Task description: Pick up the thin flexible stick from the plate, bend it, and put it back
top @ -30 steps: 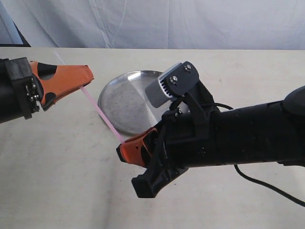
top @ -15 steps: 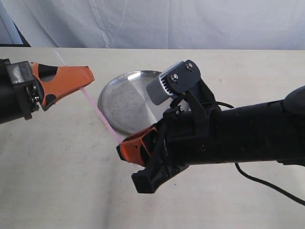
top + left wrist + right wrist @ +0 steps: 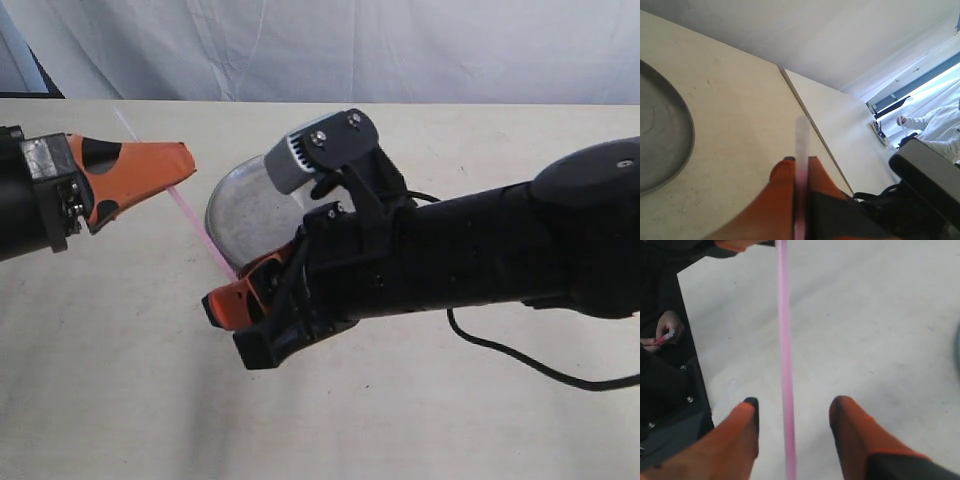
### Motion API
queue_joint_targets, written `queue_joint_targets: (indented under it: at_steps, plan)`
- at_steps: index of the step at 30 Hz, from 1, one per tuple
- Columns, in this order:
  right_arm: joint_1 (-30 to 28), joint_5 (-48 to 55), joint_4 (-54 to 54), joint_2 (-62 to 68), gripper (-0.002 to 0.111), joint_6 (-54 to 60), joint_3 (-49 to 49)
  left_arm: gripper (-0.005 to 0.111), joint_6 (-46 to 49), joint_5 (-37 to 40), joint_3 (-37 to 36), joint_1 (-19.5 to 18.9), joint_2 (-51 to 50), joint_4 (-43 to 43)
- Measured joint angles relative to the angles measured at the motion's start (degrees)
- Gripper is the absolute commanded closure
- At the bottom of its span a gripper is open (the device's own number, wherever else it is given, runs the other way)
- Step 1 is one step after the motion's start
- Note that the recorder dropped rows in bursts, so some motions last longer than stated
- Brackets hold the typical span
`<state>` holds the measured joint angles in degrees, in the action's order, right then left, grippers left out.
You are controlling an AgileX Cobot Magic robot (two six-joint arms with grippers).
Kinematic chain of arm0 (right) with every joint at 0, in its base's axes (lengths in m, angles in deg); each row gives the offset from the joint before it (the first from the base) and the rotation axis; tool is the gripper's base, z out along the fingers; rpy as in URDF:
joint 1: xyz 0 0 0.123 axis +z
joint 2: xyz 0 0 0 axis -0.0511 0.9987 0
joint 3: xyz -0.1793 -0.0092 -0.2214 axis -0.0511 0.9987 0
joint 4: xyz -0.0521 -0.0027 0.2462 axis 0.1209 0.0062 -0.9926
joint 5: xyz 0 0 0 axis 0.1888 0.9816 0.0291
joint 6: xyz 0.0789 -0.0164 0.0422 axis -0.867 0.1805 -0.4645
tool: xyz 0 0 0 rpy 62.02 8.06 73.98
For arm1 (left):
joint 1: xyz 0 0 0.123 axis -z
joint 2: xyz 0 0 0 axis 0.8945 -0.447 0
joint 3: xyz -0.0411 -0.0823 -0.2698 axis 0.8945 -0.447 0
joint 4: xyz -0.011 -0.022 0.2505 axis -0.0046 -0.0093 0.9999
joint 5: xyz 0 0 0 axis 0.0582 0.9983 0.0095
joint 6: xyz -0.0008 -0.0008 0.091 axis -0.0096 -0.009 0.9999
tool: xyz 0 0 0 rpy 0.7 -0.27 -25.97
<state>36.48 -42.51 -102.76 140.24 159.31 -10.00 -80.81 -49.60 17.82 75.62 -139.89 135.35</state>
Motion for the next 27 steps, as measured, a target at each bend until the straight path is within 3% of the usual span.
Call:
queue_joint_targets:
  at_steps: [4,5,20,27]
  plan:
    - [0.0,0.2,0.0,3.0,0.106,-0.1,-0.7,0.107,0.0,0.0,0.0,0.0,0.0,0.1]
    - [0.0,0.2,0.0,3.3,0.108,-0.1,-0.7,0.107,0.0,0.0,0.0,0.0,0.0,0.2]
    - [0.1,-1.5,0.6,-0.4,0.108,0.0,-0.8,0.107,0.2,-1.6,0.1,0.0,0.0,-4.0]
    - [0.1,-2.3,8.8,-4.1,0.108,-0.2,-0.8,0.107,0.0,-5.0,0.3,0.0,0.0,-6.0]
